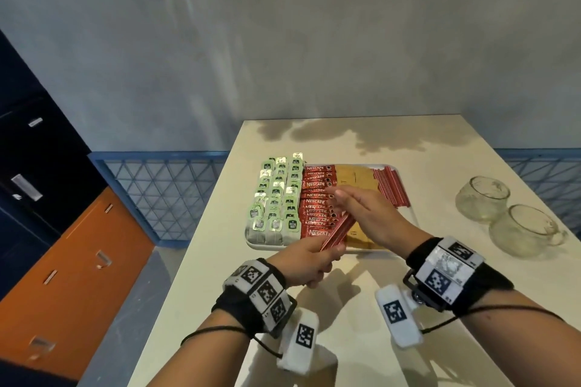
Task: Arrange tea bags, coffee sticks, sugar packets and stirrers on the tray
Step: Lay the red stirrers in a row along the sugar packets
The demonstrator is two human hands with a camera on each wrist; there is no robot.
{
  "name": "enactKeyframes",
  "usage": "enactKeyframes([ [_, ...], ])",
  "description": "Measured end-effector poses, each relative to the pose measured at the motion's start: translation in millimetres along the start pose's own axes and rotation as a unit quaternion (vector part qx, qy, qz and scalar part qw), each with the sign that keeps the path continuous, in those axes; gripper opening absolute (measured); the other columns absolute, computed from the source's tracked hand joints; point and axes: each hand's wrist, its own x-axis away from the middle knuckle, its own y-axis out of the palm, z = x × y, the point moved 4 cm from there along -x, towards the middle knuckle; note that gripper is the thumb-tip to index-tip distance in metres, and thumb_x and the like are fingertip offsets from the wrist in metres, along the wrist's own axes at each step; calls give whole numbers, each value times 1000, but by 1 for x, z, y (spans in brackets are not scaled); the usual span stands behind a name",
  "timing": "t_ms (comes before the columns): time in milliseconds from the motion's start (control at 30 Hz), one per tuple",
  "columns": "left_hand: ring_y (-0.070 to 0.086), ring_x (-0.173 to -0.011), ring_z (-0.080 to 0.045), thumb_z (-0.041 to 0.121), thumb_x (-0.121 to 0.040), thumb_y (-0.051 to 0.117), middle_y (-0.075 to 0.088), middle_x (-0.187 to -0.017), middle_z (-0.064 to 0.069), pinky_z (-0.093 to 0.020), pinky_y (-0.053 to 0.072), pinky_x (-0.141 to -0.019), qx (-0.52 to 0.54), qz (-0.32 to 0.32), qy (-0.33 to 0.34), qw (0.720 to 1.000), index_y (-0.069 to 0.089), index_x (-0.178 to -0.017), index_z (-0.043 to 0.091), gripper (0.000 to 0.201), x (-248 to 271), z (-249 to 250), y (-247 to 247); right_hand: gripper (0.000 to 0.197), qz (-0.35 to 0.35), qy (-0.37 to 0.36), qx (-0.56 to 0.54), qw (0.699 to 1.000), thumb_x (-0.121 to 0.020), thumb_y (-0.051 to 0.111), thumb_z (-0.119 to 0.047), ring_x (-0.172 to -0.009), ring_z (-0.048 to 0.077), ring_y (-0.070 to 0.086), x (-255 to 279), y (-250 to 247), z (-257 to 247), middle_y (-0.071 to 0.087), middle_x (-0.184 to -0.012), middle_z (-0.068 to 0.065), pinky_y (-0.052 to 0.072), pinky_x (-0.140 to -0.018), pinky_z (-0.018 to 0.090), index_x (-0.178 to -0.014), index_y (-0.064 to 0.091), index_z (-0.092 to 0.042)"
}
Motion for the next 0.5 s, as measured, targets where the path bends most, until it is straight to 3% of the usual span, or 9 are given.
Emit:
enactKeyframes([
  [67, 40, -53, -8, 36, -100, 52, 46, -68, 4, -17, 35, -50, -145, 25, 41, 988, 51, -89, 19, 20, -1, 7, -4, 39, -37, -4, 107, 994, -105, 31, -42, -84, 17, 62, 1, 8, 2, 66, -91, -2, 51, -80, 35, -95, 63, -21],
  [167, 54, -72, -13, 38, -95, 60, 63, -87, 0, -8, 31, -53, -338, 77, 113, 931, 62, -110, 17, 26, -1, 21, -8, 43, -51, 19, 178, 983, -105, 30, -42, -77, 20, 61, 4, 20, 13, 66, -85, 2, 51, -76, 38, -88, 60, -17],
  [233, 61, -92, -19, 37, -95, 60, 68, -110, -5, -15, 34, -64, -420, 111, 138, 890, 58, -126, 19, 36, -2, 25, -9, 49, -30, 24, 179, 983, -103, 34, -47, -72, 19, 62, 5, 23, 16, 68, -79, 1, 51, -73, 39, -82, 67, -17],
  [333, 63, -101, -21, 45, -95, 55, 69, -115, 0, -25, 35, -68, -484, 163, 149, 847, 52, -133, 30, 40, -3, 23, -13, 49, 4, 19, 130, 991, -101, 43, -46, -64, 17, 59, 10, 25, 14, 65, -66, -1, 47, -65, 38, -68, 69, -20],
  [400, 65, -93, -17, 46, -93, 59, 71, -107, 4, -24, 38, -65, -471, 176, 140, 853, 58, -125, 31, 35, -5, 17, -19, 48, 35, 31, 132, 990, -101, 43, -43, -59, 15, 55, 13, 21, 15, 61, -61, -3, 43, -60, 35, -62, 64, -25],
  [467, 63, -76, -8, 35, -91, 66, 72, -93, 6, -16, 40, -61, -354, 192, 115, 908, 63, -109, 24, 22, -6, 4, -33, 52, 70, 55, 134, 987, -101, 42, -43, -58, 18, 55, 14, 11, 22, 60, -59, -1, 44, -58, 36, -60, 63, -19],
  [500, 61, -67, -6, 27, -91, 67, 71, -87, 6, -14, 41, -58, -239, 208, 80, 945, 61, -103, 20, 15, -6, -4, -41, 55, 83, 67, 131, 986, -101, 42, -44, -59, 21, 56, 14, 7, 27, 60, -58, 1, 45, -58, 37, -59, 62, -16],
])
